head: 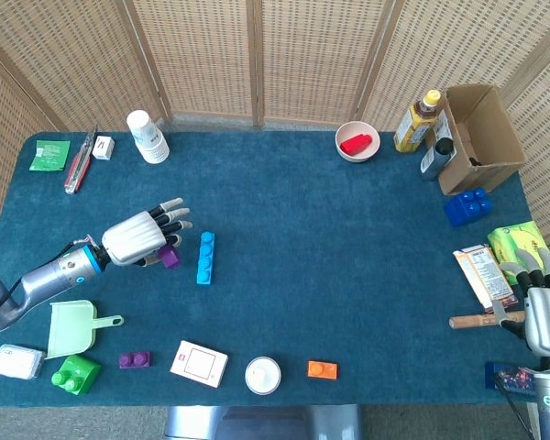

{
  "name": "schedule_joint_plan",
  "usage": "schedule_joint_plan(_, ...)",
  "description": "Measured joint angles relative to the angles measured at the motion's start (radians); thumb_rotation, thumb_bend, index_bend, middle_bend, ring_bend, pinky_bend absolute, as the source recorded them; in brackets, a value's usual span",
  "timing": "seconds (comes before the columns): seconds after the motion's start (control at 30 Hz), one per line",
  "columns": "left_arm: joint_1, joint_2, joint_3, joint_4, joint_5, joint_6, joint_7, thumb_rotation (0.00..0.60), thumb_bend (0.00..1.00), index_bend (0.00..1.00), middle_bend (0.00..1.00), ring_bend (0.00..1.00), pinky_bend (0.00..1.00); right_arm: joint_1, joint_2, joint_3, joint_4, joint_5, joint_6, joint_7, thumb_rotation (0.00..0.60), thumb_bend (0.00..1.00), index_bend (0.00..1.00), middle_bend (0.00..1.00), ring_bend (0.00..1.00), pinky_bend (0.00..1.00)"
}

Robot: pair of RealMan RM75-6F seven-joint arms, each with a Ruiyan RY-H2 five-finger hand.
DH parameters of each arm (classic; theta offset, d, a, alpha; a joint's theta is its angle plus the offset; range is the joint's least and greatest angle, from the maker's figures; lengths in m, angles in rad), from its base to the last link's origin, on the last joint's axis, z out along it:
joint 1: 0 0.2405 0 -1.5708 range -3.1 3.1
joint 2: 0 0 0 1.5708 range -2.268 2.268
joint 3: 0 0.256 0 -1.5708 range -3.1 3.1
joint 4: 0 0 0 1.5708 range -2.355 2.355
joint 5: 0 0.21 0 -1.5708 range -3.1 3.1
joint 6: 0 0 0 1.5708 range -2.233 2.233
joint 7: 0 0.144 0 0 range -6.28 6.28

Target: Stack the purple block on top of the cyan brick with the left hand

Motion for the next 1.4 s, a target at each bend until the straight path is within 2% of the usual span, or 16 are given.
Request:
schedule_joint_plan(0.33,-0.041,-0.088,0.020,0.161,0.023,0.043,-0.072,0.600,0.36,0.63,0.24,0.11,0.00,-0.011,0.000,0.012,-0.017,0.017,0.025,-0.016,0.600,0.29,0.29,0.17,0.00,0.14)
schedule_joint_plan(0.77,-0.075,-0.206,0.077,0.344,0.050,0.078,-0.135,0.600,0.36,0.64,0.25,0.11,0.00,-0.020,0.002,0.025,-0.042,0.039,0.043,-0.045,0.600,0.29,0.29,0.17,0.00,0.14)
schedule_joint_plan(1.4,-0.104,-0.271,0.128,0.439,0.048,0.048,-0.135,0.600,0.36,0.64,0.25,0.11,0.00,-0.026,-0.004,0.033,-0.051,0.061,0.051,-0.068,0.600,0.28,0.29,0.17,0.00,0.14)
